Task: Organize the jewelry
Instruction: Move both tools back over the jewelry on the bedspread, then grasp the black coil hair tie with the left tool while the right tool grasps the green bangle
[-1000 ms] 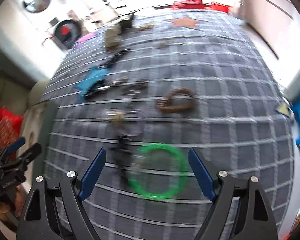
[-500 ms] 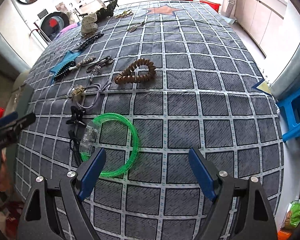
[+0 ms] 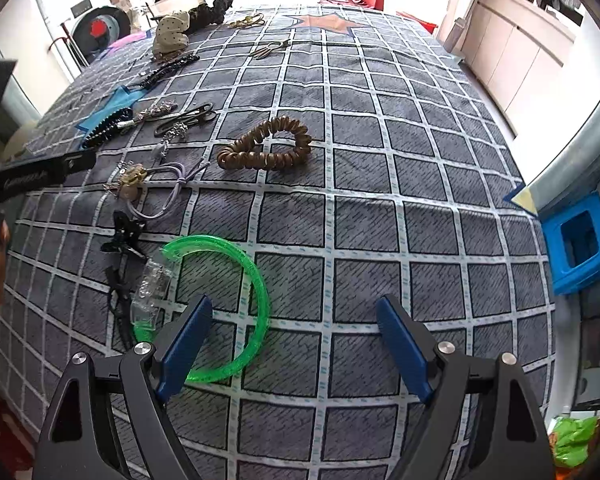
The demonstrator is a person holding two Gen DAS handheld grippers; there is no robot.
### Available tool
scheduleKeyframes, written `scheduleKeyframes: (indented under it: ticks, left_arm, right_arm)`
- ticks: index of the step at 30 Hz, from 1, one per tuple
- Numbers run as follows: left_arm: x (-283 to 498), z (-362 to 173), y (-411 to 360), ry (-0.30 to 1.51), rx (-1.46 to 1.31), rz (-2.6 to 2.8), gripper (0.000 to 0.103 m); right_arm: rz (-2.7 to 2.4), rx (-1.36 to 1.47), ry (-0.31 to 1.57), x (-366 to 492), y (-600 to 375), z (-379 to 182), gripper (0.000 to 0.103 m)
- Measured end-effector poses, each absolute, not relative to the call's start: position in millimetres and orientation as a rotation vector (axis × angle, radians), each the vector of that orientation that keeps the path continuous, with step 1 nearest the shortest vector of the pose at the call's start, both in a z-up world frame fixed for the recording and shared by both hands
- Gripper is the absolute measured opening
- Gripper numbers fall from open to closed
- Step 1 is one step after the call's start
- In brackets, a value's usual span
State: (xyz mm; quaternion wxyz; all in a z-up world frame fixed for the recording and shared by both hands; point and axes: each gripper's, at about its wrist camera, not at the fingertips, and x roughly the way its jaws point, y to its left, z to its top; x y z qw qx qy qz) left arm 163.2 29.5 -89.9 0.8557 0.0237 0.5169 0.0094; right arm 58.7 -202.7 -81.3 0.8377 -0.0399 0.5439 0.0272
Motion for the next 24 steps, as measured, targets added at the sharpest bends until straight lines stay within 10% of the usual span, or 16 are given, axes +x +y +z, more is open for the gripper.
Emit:
scheduleKeyframes:
  ticks: [10, 17, 24]
  left_arm:
    - [190.0, -93.8, 21.9, 1.067, 0.009, -0.03, 0.097]
    - [186.6, -86.6, 13.9, 1.041, 0.016, -0.081, 0.049]
    - [178.6, -83.8, 11.3, 1.038, 0.013, -0.095, 0.022]
  right_arm:
    - [0.066, -0.095, 1.128, 63.3, -196.0, -81.6, 0.085]
    - [0.091, -0.108, 1.121, 59.6, -189.8, -79.3, 0.072]
    - [0.115, -0.116, 1.117, 53.6, -184.6, -76.4, 0.051]
